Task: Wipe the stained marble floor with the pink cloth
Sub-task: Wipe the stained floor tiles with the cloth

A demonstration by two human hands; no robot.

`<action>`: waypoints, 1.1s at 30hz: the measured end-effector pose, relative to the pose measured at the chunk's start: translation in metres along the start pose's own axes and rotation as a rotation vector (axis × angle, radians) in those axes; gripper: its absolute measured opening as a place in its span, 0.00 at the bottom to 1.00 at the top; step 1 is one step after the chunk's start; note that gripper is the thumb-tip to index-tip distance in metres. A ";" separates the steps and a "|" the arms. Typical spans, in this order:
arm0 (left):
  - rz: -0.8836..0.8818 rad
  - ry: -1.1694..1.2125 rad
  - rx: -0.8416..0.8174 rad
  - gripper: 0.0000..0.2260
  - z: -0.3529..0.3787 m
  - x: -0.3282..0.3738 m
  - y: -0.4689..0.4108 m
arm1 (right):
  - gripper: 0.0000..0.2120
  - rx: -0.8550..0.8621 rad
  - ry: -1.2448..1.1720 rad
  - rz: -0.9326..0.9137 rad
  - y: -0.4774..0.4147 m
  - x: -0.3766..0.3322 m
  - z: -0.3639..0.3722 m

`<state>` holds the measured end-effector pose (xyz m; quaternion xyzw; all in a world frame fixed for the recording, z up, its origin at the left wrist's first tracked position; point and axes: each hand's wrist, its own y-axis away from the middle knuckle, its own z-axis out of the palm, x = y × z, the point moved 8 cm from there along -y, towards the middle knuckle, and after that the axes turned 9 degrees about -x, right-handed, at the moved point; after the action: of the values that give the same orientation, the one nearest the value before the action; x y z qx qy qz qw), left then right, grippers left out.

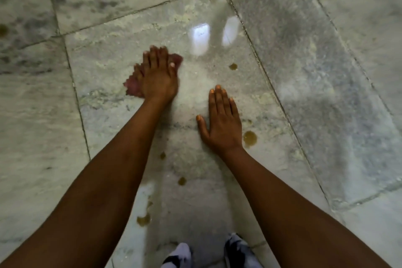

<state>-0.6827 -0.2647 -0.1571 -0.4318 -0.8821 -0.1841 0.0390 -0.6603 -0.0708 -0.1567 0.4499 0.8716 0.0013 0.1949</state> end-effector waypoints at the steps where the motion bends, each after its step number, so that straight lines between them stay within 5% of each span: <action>1: 0.004 0.023 -0.011 0.23 0.000 0.013 -0.006 | 0.33 -0.001 -0.008 -0.005 0.000 0.001 -0.006; 6: 0.273 -0.039 -0.101 0.23 0.022 0.084 0.007 | 0.31 0.045 0.012 0.038 0.003 0.047 -0.042; 11: 0.735 -0.166 -0.147 0.26 0.022 0.078 0.035 | 0.32 0.002 0.056 0.102 0.043 0.126 -0.046; 17: 0.387 -0.047 -0.072 0.21 0.018 0.118 -0.020 | 0.31 0.007 0.049 0.132 0.054 0.135 -0.037; 25: 0.811 -0.173 -0.155 0.25 0.040 0.132 0.046 | 0.30 0.025 0.038 0.123 0.054 0.135 -0.037; 30: 0.373 -0.062 -0.054 0.23 0.021 0.128 -0.021 | 0.30 0.024 0.031 0.127 0.054 0.136 -0.034; 33: 0.330 -0.039 -0.104 0.22 0.031 0.170 -0.026 | 0.30 0.016 0.030 0.126 0.052 0.138 -0.035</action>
<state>-0.8066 -0.1413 -0.1550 -0.5755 -0.7893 -0.2122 0.0292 -0.7031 0.0739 -0.1619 0.5053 0.8444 0.0135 0.1775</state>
